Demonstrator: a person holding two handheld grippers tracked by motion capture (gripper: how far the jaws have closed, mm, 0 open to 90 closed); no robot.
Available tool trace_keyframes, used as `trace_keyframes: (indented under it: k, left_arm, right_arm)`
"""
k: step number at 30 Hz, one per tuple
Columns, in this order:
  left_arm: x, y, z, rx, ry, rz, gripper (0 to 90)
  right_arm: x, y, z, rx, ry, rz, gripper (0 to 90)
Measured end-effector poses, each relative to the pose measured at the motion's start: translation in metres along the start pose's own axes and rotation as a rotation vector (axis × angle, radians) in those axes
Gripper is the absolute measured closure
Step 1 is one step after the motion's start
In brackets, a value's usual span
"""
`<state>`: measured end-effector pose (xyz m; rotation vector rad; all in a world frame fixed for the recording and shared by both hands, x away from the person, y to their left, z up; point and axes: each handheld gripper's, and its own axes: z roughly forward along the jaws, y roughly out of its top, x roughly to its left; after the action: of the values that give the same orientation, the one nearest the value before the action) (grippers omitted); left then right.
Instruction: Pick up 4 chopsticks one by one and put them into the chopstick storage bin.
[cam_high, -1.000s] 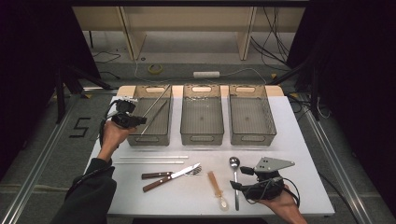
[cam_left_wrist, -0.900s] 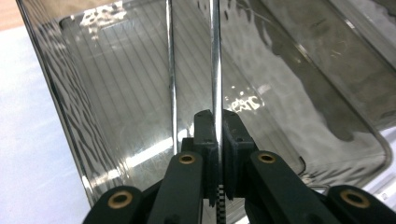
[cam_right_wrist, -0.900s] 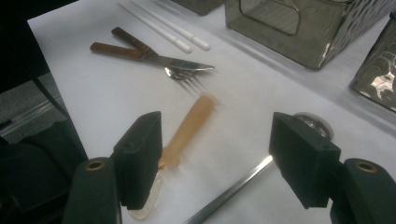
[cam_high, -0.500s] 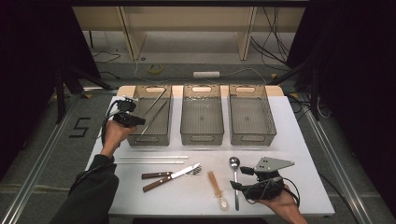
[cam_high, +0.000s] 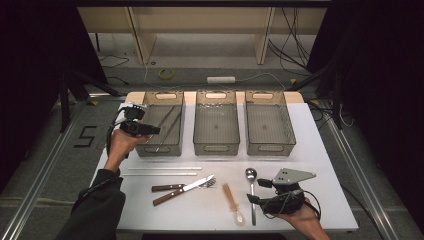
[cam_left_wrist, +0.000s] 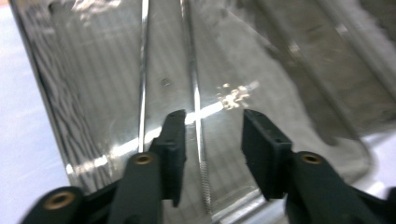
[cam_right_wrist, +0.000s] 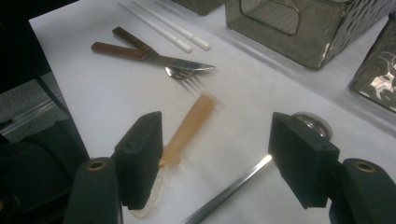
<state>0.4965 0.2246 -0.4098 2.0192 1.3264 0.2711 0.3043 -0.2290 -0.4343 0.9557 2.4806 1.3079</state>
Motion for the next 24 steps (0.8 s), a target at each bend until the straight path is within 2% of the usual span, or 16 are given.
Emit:
trace_keyframes:
  k: [3, 5, 6, 8, 11, 15, 22, 24]
  left_arm:
    - [-0.01, -0.005, -0.009, -0.032, -0.032, 0.037, 45.8]
    - [-0.016, -0.006, -0.014, -0.009, -0.041, 0.077, 40.3]
    - [-0.019, -0.006, -0.017, -0.017, -0.047, 0.088, 38.2]
    - [-0.024, -0.008, -0.022, -0.016, -0.077, 0.112, 37.8]
    - [-0.032, -0.012, -0.027, 0.008, -0.073, 0.177, 35.4]
    - [-0.043, -0.017, -0.031, 0.036, -0.114, 0.255, 34.2]
    - [-0.058, -0.022, -0.034, 0.096, -0.123, 0.371, 31.3]
    - [-0.061, -0.024, -0.034, 0.108, -0.126, 0.389, 30.8]
  right_arm:
    - [0.0, 0.0, 0.0, -0.002, 0.0, 0.001, 36.1]
    - [0.001, 0.0, 0.0, -0.006, 0.002, -0.002, 36.0]
    - [0.001, 0.0, -0.001, -0.006, 0.002, 0.001, 35.8]
    - [0.001, 0.0, -0.002, -0.012, -0.004, -0.001, 35.6]
    - [-0.001, 0.0, -0.003, -0.03, -0.013, 0.006, 35.3]
    - [-0.002, -0.001, -0.005, -0.036, -0.018, 0.015, 34.9]
    - [-0.002, -0.001, -0.004, -0.027, -0.015, 0.016, 33.0]
    - [-0.002, -0.001, -0.004, -0.034, -0.016, 0.014, 33.0]
